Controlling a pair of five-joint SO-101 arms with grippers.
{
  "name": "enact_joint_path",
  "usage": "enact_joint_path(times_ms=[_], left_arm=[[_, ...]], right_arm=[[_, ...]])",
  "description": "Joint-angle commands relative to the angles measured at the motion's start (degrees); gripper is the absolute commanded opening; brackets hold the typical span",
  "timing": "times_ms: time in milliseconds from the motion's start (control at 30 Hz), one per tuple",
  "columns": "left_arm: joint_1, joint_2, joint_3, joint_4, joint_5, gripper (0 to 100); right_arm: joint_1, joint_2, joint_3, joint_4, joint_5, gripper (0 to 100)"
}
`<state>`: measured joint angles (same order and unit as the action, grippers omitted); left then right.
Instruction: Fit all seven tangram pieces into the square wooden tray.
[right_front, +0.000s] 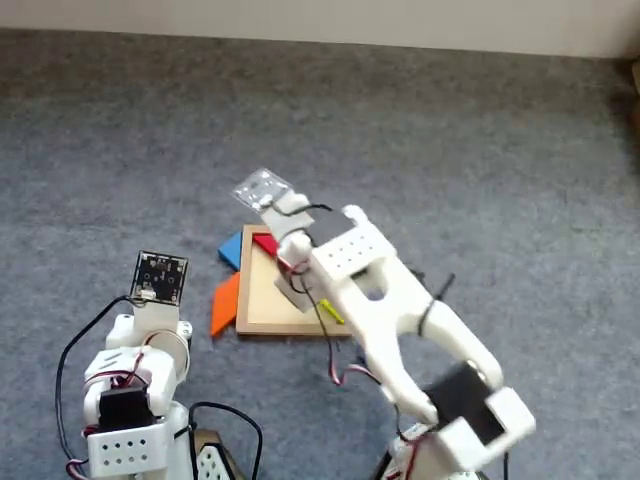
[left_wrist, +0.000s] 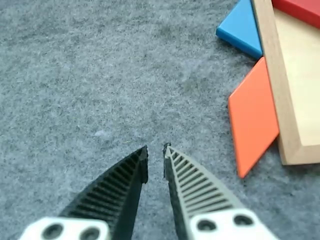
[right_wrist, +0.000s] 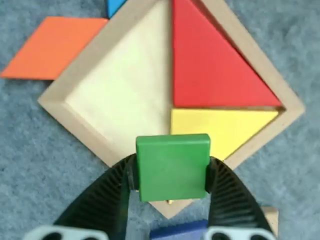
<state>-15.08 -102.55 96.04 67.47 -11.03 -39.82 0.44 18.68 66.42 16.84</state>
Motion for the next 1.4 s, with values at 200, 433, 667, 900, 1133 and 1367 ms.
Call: enact_joint_path(times_ms=[200, 433, 667, 900, 1133, 1367], left_arm=[[-0.6, -2.1, 1.1, -0.4, 0.0, 7], [-0.6, -2.1, 1.1, -0.4, 0.0, 7], [-0.6, -2.1, 1.1, -0.4, 0.0, 7], [-0.6, -2.1, 1.1, -0.4, 0.0, 7], [-0.6, -2.1, 1.1, -0.4, 0.0, 7], [-0.6, -2.1, 1.1, -0.4, 0.0, 7]], right_arm=[[-4.6, 9.7, -11.1, -0.9, -2.5, 11.6], [-5.3, 12.6, -11.2, -1.0, -3.0, 11.6], [-5.2, 14.1, -11.2, -3.0, -2.8, 19.1], [-5.2, 13.8, -11.2, -2.9, -3.0, 22.4], [-5.3, 13.4, -12.2, -0.3, -2.8, 22.4], [0.3, 3.4, -17.3, 10.3, -2.8, 22.1]])
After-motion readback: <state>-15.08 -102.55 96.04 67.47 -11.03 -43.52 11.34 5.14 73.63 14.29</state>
